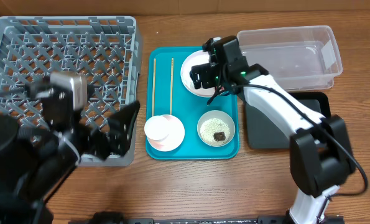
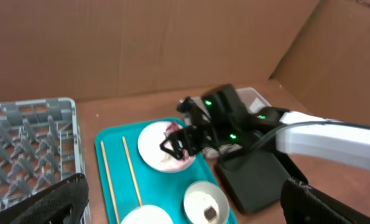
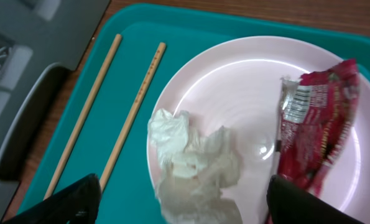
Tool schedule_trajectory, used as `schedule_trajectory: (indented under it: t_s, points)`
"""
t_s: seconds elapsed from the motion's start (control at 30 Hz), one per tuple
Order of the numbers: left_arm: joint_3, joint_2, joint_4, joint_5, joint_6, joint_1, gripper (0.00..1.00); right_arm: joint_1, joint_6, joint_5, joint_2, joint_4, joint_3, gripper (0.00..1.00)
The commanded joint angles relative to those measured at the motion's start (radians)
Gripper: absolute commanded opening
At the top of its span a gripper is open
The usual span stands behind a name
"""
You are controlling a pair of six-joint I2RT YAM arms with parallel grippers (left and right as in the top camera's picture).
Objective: Sort waste into correct bins and load items into the dishwasher
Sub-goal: 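Reach the right gripper to the plate and grasp the white tissue, then carry the tissue with the right gripper into the clear bin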
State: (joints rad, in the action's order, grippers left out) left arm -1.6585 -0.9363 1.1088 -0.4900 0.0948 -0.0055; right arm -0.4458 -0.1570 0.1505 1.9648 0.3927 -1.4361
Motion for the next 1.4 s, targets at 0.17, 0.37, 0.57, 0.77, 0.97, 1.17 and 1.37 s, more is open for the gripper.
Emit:
schedule_trajectory:
  t_s: [0.17,0.37,0.57,0.77,0.97,1.17,1.37]
  points:
    - [-0.001,-0.015,0.125,0.003,-0.021,0.005,1.0,0.0,-0.083,0.086,0.13,-0.051,-0.022,0.66]
    - [-0.001,-0.022,0.144,0.003,-0.021,0.005,1.0,-0.011,-0.117,0.087,0.133,-0.016,-0.022,0.38]
    - [-0.001,-0.022,0.145,0.003,-0.021,0.005,1.0,-0.002,-0.136,0.087,0.116,-0.017,-0.029,0.04]
    - [-0.001,-0.023,0.15,0.003,-0.021,0.005,1.0,0.039,-0.171,0.087,-0.02,0.013,-0.032,0.04]
    - [-0.001,-0.023,0.151,0.003,-0.021,0.005,1.0,0.129,-0.175,0.086,-0.189,0.068,-0.032,0.04]
    - [-0.001,-0.023,0.151,0.003,-0.021,0.005,1.0,0.273,-0.207,0.087,-0.259,0.126,-0.032,0.04]
    - [-0.001,-0.024,0.151,0.003,-0.021,0.005,1.0,0.339,-0.144,0.066,-0.225,0.188,-0.027,0.81]
